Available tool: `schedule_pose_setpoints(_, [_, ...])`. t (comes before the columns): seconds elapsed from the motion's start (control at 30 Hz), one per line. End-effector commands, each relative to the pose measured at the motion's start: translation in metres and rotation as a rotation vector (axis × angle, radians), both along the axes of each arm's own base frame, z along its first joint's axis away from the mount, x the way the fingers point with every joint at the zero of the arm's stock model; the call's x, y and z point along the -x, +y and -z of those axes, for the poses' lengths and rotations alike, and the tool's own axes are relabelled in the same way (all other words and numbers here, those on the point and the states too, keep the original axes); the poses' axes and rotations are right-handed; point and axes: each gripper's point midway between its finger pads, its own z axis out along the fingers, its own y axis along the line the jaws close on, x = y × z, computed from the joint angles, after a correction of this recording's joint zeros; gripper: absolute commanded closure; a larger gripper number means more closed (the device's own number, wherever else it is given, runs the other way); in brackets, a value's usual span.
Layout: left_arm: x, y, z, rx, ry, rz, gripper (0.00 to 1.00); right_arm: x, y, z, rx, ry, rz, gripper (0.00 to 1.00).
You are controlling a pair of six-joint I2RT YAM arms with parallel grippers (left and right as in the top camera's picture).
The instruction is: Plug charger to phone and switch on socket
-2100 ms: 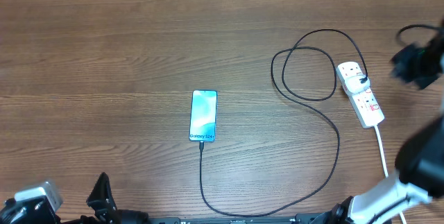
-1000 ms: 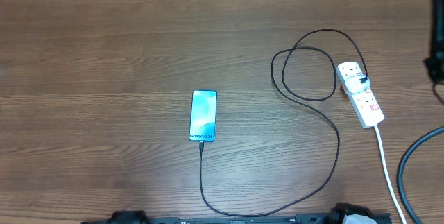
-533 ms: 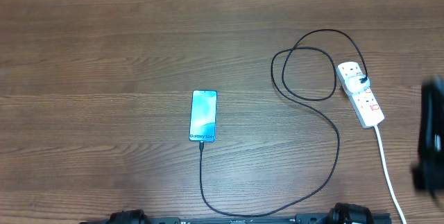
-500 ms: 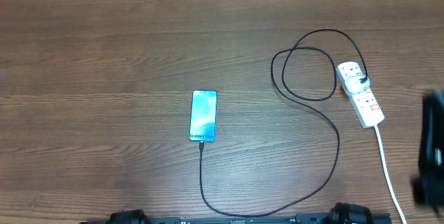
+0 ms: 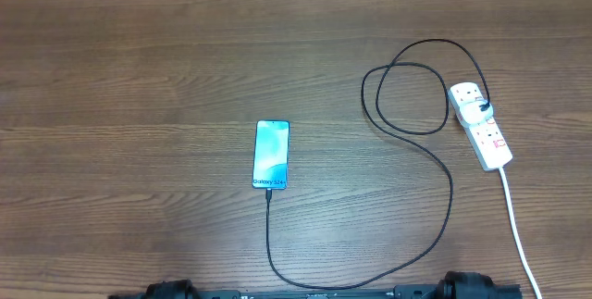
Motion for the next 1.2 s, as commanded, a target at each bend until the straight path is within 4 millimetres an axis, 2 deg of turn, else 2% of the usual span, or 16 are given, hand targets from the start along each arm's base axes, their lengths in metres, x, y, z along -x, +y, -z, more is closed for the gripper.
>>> schedule_pose_setpoints(0.0, [-0.016, 0.001, -0.001, 0.031, -0.023, -0.006, 0.0, 0.021, -0.002, 0.006, 0.049, -0.069, 0.038, 0.75])
schedule_pose_setpoints(0.1, [-0.043, 0.004, -0.001, 0.077, -0.064, -0.012, 0.0, 0.041, -0.001, 0.01, 0.052, -0.119, 0.041, 0.7])
schedule_pose_setpoints(0.23, [-0.09, 0.004, 0.009, 0.084, -0.086, 0.016, 0.0, 0.06, -0.002, 0.013, 0.044, -0.168, 0.058, 0.66])
schedule_pose_setpoints(0.33, [-0.128, 0.003, 0.026, 0.082, -0.099, 0.043, 0.01, 0.077, -0.006, 0.005, 0.03, -0.22, 0.087, 0.63])
schedule_pose_setpoints(0.43, [-0.164, 0.0, 0.052, 0.085, -0.103, 0.082, 0.0, 0.094, -0.012, -0.003, 0.004, -0.277, 0.129, 0.62])
schedule_pose_setpoints(0.5, [-0.183, -0.004, 0.069, 0.089, -0.109, 0.121, 0.01, 0.105, -0.014, -0.009, -0.009, -0.316, 0.147, 0.61])
schedule_pose_setpoints(0.57, [-0.199, -0.009, 0.087, 0.089, -0.111, 0.155, 0.01, 0.116, -0.017, -0.016, -0.026, -0.364, 0.167, 0.55])
schedule_pose_setpoints(0.67, [-0.214, -0.01, 0.111, 0.091, -0.106, 0.17, 0.01, 0.129, -0.024, -0.028, -0.058, -0.438, 0.201, 0.41])
schedule_pose_setpoints(0.83, [-0.228, -0.008, 0.139, 0.086, -0.112, 0.17, 0.0, 0.149, -0.026, -0.041, -0.072, -0.535, 0.208, 0.25])
schedule_pose_setpoints(1.03, [-0.236, -0.008, 0.165, 0.088, -0.108, 0.172, 0.01, 0.146, -0.026, -0.04, -0.072, -0.522, 0.208, 0.21])
schedule_pose_setpoints(1.17, [-0.238, -0.009, 0.175, 0.091, -0.093, 0.176, 0.01, 0.148, -0.025, -0.041, -0.077, -0.53, 0.197, 0.19])
